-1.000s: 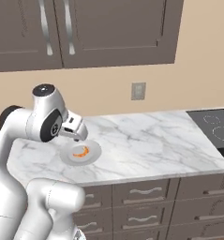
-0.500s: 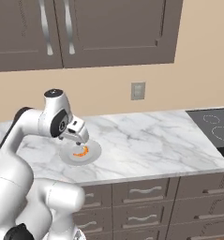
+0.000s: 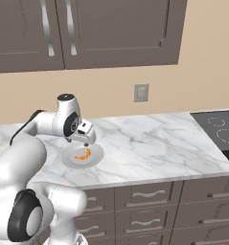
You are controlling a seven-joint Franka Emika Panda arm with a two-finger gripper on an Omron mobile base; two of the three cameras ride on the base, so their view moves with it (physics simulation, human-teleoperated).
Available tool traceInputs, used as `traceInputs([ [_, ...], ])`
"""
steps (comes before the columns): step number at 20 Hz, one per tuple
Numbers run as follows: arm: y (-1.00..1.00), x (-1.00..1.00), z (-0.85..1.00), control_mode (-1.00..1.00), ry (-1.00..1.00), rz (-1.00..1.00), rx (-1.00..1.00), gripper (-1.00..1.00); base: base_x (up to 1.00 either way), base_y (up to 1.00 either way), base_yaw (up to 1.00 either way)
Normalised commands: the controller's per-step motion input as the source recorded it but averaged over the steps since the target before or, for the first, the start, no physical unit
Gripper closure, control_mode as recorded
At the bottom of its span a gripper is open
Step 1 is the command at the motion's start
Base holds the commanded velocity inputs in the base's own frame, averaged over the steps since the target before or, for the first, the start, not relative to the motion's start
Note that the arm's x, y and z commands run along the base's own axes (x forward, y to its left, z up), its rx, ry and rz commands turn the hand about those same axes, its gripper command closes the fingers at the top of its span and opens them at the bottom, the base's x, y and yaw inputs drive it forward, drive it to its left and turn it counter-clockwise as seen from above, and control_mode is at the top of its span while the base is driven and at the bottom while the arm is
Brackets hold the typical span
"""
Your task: Pick up the knife from the drawer and place it on the cutting board. Then place the meat from the plate to the cutting board.
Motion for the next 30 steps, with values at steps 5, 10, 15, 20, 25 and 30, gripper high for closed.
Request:
traceInputs([
  [5, 0.00, 0.51, -0.40, -1.00, 0.02, 0.08, 0.00, -1.00, 0.00, 0.00, 0.00],
  [10, 0.00, 0.47, -0.39, -1.00, 0.00, 0.06, 0.00, -1.00, 0.00, 0.00, 0.00],
  [15, 0.00, 0.41, -0.42, -1.00, 0.00, 0.00, 0.00, -1.00, 0.00, 0.00, 0.00],
  [20, 0.00, 0.30, -0.27, -1.00, 0.01, -0.04, 0.00, -1.00, 0.00, 0.00, 0.00],
  [25, 0.00, 0.08, -0.20, -1.00, 0.01, -0.08, 0.00, -1.00, 0.00, 0.00, 0.00],
  [30, 0.00, 0.00, -0.15, -1.00, 0.00, -0.02, 0.00, -1.00, 0.00, 0.00, 0.00],
])
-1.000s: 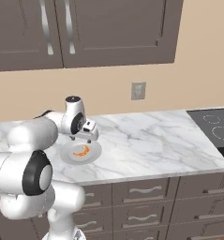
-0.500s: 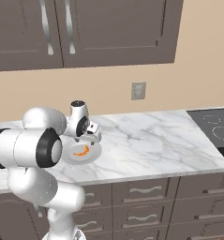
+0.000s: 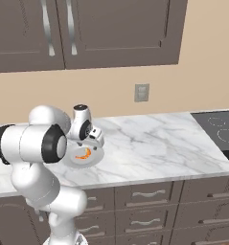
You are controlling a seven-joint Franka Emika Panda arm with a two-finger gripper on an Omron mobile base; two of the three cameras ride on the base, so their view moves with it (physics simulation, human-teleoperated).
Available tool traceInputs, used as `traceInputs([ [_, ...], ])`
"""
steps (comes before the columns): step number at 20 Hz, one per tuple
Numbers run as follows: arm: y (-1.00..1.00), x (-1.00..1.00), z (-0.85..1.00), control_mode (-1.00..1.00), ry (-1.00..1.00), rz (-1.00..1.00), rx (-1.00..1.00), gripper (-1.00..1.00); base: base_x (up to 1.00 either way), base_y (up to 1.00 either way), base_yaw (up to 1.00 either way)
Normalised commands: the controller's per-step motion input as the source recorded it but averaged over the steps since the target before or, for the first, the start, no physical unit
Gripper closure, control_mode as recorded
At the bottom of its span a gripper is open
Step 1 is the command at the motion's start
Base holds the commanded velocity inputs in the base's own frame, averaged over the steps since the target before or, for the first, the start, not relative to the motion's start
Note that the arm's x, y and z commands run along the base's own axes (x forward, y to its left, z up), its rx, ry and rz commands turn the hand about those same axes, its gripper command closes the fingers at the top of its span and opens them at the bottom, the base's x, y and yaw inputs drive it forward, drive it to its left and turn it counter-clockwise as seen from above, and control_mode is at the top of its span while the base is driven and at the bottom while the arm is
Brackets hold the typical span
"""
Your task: Pick up the knife from the drawer and place it on the cutting board. Then place the meat from the plate to the cutting board.
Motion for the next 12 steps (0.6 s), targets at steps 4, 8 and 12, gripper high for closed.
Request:
traceInputs([
  [4, 0.00, 0.00, -0.19, -1.00, 0.00, -0.04, 0.00, -1.00, 0.00, 0.00, 0.00],
  [8, 0.00, 0.00, -0.14, -1.00, 0.00, -0.04, 0.00, -1.00, 0.00, 0.00, 0.00],
  [12, 0.00, 0.00, -0.13, -1.00, 0.00, -0.04, 0.00, -1.00, 0.00, 0.00, 0.00],
])
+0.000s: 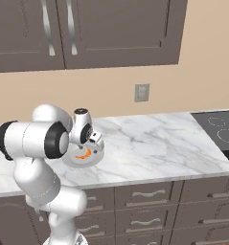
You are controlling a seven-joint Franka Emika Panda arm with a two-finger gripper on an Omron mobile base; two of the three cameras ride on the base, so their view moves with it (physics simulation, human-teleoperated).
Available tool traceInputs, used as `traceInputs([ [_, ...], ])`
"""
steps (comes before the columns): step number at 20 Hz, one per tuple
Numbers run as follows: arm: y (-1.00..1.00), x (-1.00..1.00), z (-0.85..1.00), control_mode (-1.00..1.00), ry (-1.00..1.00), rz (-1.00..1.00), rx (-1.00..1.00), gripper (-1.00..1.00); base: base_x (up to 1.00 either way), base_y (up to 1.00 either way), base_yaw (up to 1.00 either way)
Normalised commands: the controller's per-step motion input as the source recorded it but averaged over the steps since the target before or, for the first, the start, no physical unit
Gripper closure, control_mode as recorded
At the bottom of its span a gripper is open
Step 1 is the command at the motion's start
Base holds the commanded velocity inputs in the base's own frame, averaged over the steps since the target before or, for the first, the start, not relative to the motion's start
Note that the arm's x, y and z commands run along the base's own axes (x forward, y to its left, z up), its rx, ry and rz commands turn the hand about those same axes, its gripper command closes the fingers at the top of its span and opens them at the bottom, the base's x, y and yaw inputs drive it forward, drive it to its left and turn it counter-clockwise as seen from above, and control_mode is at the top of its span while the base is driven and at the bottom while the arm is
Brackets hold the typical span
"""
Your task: Pick up the knife from the drawer and place it on the cutting board. Then place the meat from the plate to the cutting board.
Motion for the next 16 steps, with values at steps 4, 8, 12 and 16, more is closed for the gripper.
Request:
traceInputs([
  [4, 0.00, 0.00, -0.13, -1.00, 0.00, -0.03, 0.00, -1.00, 0.00, 0.00, 0.00],
  [8, 0.00, 0.00, -0.15, -1.00, 0.00, -0.01, 0.00, -1.00, 0.00, 0.00, 0.00],
  [12, 0.00, 0.00, -0.15, -1.00, 0.00, 0.00, 0.00, -1.00, 0.00, 0.00, 0.00],
  [16, 0.00, 0.00, -0.19, -1.00, 0.00, 0.00, 0.00, -1.00, 0.00, 0.00, 0.00],
])
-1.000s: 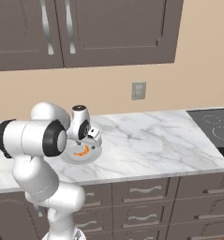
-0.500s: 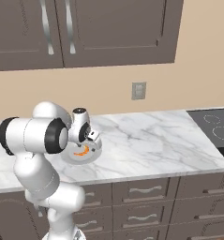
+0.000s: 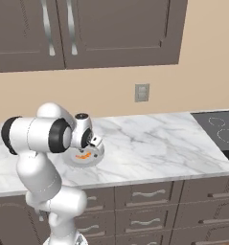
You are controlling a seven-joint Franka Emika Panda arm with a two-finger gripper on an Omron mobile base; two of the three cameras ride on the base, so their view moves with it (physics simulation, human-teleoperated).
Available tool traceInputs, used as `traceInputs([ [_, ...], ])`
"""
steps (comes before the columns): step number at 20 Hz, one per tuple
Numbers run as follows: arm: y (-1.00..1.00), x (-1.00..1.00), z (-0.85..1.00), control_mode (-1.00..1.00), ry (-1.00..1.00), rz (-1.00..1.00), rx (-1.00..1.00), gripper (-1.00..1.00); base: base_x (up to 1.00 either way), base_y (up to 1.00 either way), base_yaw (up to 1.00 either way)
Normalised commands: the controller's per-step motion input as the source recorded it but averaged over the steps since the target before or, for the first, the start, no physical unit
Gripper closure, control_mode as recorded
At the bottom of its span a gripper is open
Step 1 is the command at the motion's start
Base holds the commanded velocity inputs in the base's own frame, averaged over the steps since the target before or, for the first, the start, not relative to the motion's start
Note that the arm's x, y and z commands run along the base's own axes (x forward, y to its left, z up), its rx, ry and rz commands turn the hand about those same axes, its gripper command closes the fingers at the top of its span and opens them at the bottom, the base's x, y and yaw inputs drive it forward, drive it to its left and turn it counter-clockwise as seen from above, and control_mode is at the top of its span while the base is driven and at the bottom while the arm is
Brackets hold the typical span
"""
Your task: Pick up the knife from the drawer and place it on the cutting board. Then place the meat from the plate to the cutting board.
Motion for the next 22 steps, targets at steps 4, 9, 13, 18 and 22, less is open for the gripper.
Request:
traceInputs([
  [4, 0.00, 0.00, -0.22, -1.00, 0.00, 0.00, 0.00, -1.00, 0.00, 0.00, 0.00],
  [9, 0.12, 0.02, -0.24, -1.00, 0.00, 0.00, 0.00, 1.00, 0.00, 0.00, 0.00],
  [13, 0.22, 0.00, -0.22, -1.00, 0.00, 0.00, 0.00, 1.00, 0.00, 0.00, 0.00],
  [18, 0.70, -0.07, -0.40, -1.00, 0.00, 0.00, 0.00, 1.00, 0.00, 0.00, 0.00],
  [22, 0.72, -0.02, -0.47, -1.00, 0.00, 0.00, 0.00, 1.00, 0.00, 0.00, 0.00],
])
